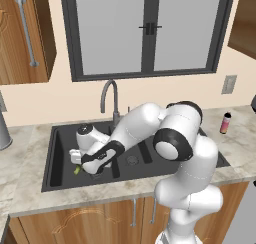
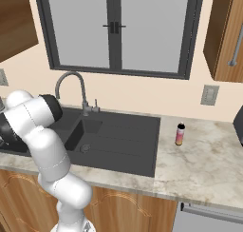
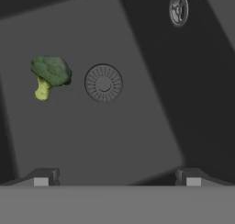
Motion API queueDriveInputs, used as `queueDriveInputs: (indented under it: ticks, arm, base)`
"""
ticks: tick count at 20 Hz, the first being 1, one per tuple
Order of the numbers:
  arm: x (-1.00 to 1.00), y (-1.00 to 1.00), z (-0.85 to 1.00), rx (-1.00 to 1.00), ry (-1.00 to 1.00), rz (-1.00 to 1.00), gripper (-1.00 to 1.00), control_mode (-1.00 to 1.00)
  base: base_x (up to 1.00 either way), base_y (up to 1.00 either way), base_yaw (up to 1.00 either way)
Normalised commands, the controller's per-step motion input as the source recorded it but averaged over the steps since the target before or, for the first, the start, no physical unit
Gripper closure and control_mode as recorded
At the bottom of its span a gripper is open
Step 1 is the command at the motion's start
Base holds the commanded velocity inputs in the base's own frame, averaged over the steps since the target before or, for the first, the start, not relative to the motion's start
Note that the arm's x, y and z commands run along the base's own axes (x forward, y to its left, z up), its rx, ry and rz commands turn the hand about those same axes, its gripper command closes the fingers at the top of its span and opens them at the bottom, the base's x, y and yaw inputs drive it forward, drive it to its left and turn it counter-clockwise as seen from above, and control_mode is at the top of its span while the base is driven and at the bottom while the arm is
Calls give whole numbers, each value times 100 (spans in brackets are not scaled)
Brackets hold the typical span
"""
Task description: Turn on the sink faucet. Then move the broccoli from the counter to the sink. Turn off the sink. Move the vegetable from the sink to the pot next to the stove. Finally move the pot to the rear right burner.
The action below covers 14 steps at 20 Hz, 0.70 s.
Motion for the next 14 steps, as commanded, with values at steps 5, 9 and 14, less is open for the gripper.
queueDriveInputs:
  ticks: [5,9,14]
  arm:
    - [6,9,-15,0,0,-13,-100,-100]
    - [4,3,0,0,0,-15,-100,-100]
    - [9,4,-1,0,2,-13,-100,-100]
  base:
    - [0,0,0]
    - [0,0,0]
    - [0,0,0]
